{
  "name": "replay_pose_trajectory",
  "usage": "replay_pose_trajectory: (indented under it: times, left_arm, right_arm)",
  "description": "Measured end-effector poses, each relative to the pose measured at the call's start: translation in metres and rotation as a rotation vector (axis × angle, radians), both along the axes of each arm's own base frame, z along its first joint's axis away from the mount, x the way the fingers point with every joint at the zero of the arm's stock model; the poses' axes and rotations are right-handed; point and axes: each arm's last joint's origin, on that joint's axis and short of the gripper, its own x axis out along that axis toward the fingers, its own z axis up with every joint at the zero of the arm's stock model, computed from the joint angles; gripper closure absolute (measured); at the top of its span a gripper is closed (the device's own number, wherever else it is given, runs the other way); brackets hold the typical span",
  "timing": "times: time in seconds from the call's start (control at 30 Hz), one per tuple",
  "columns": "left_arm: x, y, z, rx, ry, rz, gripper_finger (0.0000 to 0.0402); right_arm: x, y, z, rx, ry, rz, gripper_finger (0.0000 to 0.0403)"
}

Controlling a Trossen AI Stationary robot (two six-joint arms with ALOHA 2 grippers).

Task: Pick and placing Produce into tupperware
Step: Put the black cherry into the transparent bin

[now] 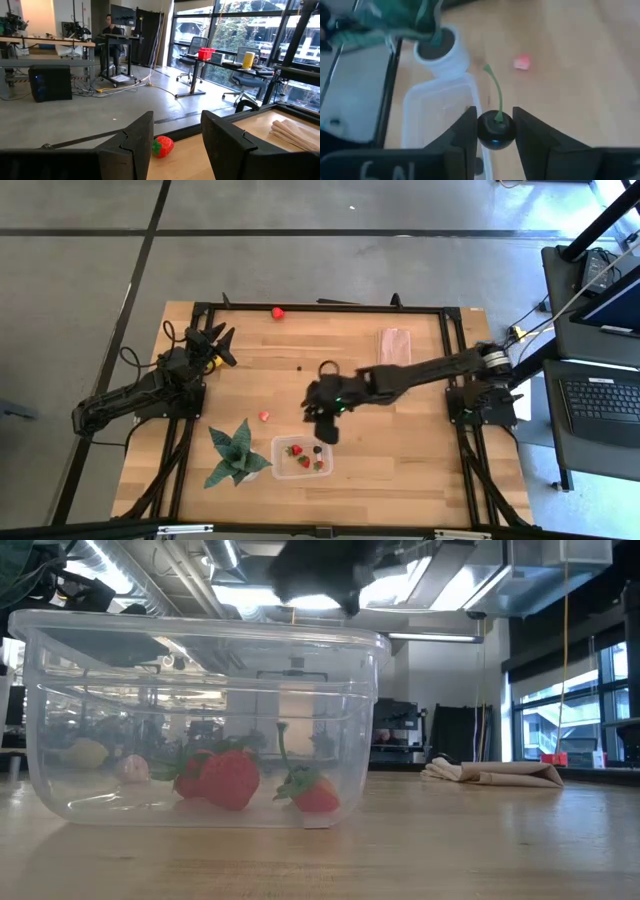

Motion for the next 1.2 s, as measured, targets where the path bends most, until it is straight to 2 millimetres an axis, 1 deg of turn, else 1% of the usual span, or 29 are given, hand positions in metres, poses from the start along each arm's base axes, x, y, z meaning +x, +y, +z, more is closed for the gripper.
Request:
replay_pose_trajectory:
  times: [0.1,0.13,0.23,0.33,0.47,0.53,0.6,0.7,0.8,0.97,1.2]
  left_arm:
    - [0.0,0.0,0.0,0.0,0.0,0.0,0.0244]
    - [0.0,0.0,0.0,0.0,0.0,0.0,0.0244]
    - [0.0,0.0,0.0,0.0,0.0,0.0,0.0244]
    - [0.0,0.0,0.0,0.0,0.0,0.0,0.0244]
    - [0.0,0.0,0.0,0.0,0.001,0.0,0.0244]
    - [0.0,0.0,0.0,0.0,0.0,0.0,0.0244]
    - [0.0,0.0,0.0,0.001,0.0,0.0,0.0244]
    - [0.0,0.0,0.0,0.0,0.001,0.0,0.0244]
    - [0.0,0.0,0.0,0.0,0.001,0.006,0.0244]
    - [0.0,0.0,0.0,0.0,0.001,0.006,0.0244]
    - [0.0,0.0,0.0,0.0,0.001,0.007,0.0244]
  right_arm:
    - [0.018,0.008,-0.027,0.041,0.025,0.065,0.0294]
    - [0.022,0.011,-0.037,0.058,0.042,0.08,0.0292]
    - [0.029,0.014,-0.056,0.101,0.075,0.103,0.0287]
    - [0.032,0.015,-0.067,0.099,0.101,0.121,0.0291]
    - [0.031,0.023,-0.088,0.046,0.177,0.176,0.0294]
    - [0.03,0.03,-0.101,0.035,0.223,0.199,0.0289]
    - [0.028,0.036,-0.108,0.025,0.25,0.222,0.0279]
    - [0.028,0.04,-0.109,0.015,0.247,0.226,0.0271]
    - [0.027,0.04,-0.106,0.006,0.239,0.218,0.0277]
    - [0.032,0.043,-0.094,0.006,0.22,0.226,0.0294]
    - [0.037,0.048,-0.075,0.007,0.191,0.239,0.028]
